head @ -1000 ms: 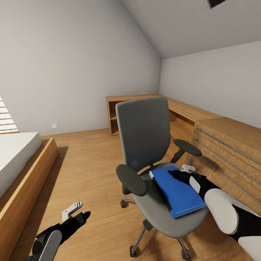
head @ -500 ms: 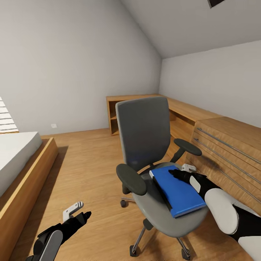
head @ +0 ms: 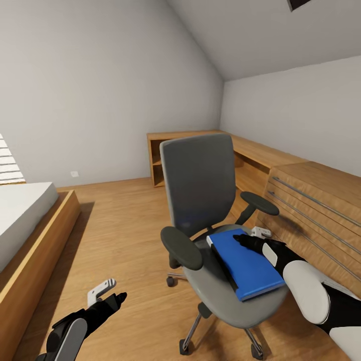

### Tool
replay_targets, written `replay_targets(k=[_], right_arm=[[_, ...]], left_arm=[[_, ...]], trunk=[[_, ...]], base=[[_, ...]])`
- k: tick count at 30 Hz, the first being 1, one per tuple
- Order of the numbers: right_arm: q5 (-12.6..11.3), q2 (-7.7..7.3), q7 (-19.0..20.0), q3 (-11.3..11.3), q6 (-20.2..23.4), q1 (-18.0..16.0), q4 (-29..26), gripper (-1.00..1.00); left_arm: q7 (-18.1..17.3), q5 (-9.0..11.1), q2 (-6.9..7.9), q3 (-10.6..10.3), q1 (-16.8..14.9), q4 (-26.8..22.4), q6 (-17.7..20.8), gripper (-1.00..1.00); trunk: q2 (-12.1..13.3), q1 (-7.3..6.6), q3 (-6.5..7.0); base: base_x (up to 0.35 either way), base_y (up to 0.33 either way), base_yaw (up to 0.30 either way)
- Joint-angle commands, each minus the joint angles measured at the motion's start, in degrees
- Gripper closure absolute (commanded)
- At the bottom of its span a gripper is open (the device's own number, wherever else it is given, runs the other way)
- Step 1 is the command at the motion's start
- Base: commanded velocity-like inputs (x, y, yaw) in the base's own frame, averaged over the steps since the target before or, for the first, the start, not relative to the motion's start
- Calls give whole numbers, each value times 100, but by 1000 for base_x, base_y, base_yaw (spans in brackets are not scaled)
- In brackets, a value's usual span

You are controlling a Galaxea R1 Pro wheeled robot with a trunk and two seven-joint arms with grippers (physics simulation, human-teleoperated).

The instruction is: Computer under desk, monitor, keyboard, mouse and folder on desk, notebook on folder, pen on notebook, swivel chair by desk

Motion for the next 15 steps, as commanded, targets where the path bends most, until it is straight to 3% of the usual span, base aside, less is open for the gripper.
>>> replay_targets(k=[1, 15], right_arm=[[115, 2, 16, -44, 26, 2, 288, -100], [116, 2, 12, -44, 26, 2, 288, -100]], left_arm=[[45, 62, 1, -1, -2, -5, 15, -100], [54, 68, 0, -11, -4, 10, 14, -100]], trunk=[[-1, 0, -7], [-1, 0, -7]], base=[[0, 0, 0], [-124, 0, 0]])
